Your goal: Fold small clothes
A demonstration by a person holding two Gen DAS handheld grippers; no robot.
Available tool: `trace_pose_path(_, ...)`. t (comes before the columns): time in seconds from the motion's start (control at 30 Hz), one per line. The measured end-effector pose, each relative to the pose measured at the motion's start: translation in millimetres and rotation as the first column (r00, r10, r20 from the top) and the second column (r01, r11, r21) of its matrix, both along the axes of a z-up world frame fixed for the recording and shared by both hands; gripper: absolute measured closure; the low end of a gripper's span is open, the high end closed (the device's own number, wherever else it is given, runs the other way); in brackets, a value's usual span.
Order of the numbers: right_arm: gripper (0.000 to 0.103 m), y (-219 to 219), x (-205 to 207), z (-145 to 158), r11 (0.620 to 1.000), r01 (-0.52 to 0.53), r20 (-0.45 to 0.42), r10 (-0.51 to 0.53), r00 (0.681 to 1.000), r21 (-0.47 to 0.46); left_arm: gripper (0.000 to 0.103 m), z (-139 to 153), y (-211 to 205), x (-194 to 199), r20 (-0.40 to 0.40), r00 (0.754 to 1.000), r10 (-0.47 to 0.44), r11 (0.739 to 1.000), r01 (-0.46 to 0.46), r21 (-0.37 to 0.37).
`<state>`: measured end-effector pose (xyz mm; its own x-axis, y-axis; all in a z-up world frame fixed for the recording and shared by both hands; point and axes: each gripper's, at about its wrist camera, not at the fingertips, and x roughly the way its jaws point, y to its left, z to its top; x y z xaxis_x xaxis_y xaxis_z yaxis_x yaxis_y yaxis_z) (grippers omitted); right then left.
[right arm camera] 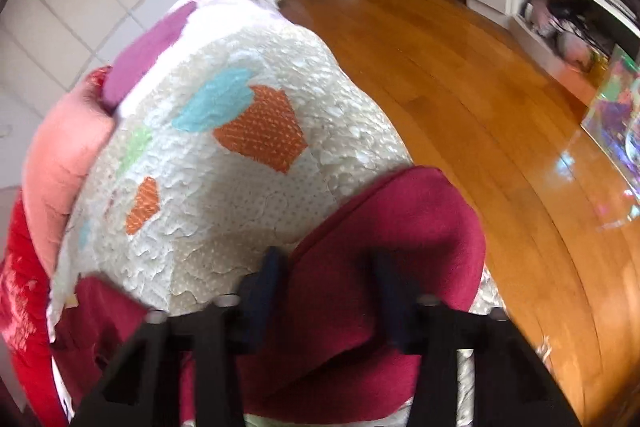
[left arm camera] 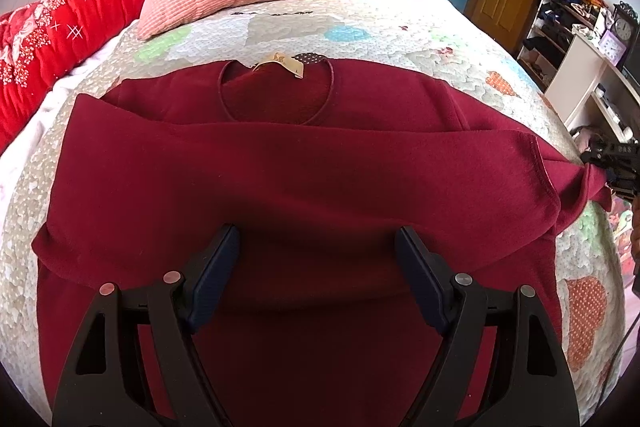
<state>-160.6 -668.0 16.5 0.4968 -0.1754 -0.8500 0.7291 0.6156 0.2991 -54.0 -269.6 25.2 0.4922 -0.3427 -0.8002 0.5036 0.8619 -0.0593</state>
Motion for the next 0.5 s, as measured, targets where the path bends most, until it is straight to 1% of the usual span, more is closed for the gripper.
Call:
trace_pose_path(0.07,0.09,2,-8,7,1.0,-0.022,0.032,0.022,0.999,-0.007,0.023,4,3,1,-0.006,1.0,0.004,1.0,-0.004,-0.016)
trace_pose_path(0.1,0.093,3,-10,11,1.0,-0.027,0.057,0.027,0.998,-0.001,0.023,9,7,2,-0.005,1.0,0.012,0.999,-0.012,-0.034)
trace_pose_path(0.13,0.093,6,-15,21,0.999,-0.033,0.109,0.032,0.993,0.006,0.023,15,12,2,0.002,1.0,0.022,0.998,-0.022,-0.056)
trace_pose_path(0.2,0.094,16,-23,42,0.998,-0.063,0.191,0.065,0.979,-0.019,0.023,29,26,5,0.025,0.998,0.049,0.994,-0.047,-0.1)
trace_pose_path(0.23,0.094,25,-22,56,0.995,-0.093,0.235,0.101,0.967,-0.047,0.023,36,34,7,0.034,0.997,0.064,0.991,-0.059,-0.116)
trace_pose_path(0.27,0.094,34,-21,68,0.991,-0.118,0.261,0.132,0.956,-0.069,0.023,46,44,9,0.045,0.996,0.082,0.988,-0.075,-0.138)
trace_pose_path(0.33,0.094,60,-13,96,0.975,-0.192,0.321,0.218,0.922,-0.11,0.023,58,61,13,0.06,0.992,0.112,0.98,-0.101,-0.17)
trace_pose_path(0.4,0.094,95,0,119,0.944,-0.296,0.38,0.33,0.864,-0.147,0.023,70,82,18,0.07,0.985,0.157,0.968,-0.14,-0.21)
trace_pose_path(0.43,0.094,120,10,131,0.916,-0.363,0.405,0.402,0.821,-0.174,0.023,74,93,20,0.07,0.981,0.178,0.96,-0.158,-0.23)
trace_pose_path(0.5,0.094,172,30,147,0.843,-0.488,0.44,0.536,0.72,-0.227,0.023,82,115,24,0.066,0.972,0.226,0.941,-0.201,-0.271)
